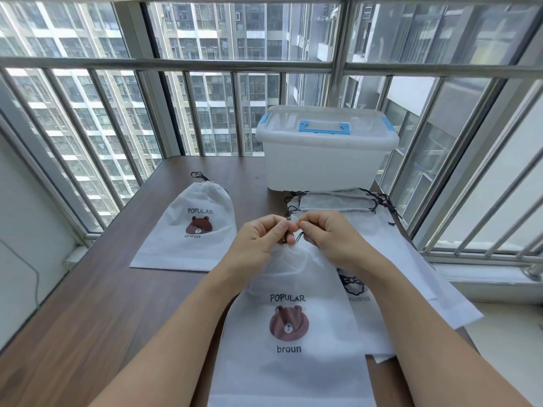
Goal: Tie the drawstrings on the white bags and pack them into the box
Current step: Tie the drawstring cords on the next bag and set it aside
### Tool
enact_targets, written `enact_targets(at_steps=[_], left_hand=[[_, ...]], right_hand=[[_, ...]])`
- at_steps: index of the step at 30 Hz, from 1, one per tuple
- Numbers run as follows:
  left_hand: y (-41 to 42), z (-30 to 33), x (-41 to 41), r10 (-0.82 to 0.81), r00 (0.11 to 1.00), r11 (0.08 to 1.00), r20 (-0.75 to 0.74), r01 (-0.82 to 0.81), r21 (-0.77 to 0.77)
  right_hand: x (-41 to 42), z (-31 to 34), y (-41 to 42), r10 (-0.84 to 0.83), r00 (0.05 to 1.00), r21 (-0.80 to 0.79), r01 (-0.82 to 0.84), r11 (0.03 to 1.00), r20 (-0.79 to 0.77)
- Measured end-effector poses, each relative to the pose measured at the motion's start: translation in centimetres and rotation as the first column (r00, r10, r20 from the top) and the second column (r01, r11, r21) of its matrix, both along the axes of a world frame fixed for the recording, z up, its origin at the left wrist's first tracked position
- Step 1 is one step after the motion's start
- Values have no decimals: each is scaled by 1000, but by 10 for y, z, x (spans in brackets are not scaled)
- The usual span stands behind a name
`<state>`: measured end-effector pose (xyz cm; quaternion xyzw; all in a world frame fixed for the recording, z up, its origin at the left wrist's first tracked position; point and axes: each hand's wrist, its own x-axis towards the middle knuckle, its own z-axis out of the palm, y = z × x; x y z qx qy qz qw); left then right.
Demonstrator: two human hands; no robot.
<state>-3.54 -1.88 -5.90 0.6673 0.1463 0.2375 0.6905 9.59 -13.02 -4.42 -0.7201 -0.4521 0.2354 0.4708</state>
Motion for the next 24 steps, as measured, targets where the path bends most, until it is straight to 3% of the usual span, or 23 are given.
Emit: enact_targets(at_steps=[3, 8, 12, 18, 24], left_hand=[[-2, 0, 1, -45, 999, 999, -6, 45, 2], [3, 3, -1, 63, 998, 995, 26, -61, -78], [4, 4, -3, 78, 997, 991, 22, -75, -114], [3, 2, -2, 130, 991, 990, 16, -129, -47], [5, -7, 5, 90, 996, 996, -10, -90, 22]], right_hand=[[-5, 8, -3, 49, 996, 5, -49, 999, -68], [4, 10, -8, -92, 996, -88, 93, 992, 15], [4, 8, -6, -54, 998, -95, 52, 994, -19], [4, 1, -4, -9, 976, -119, 36, 992, 218], [-2, 1, 0, -51, 959, -76, 75, 994, 277]])
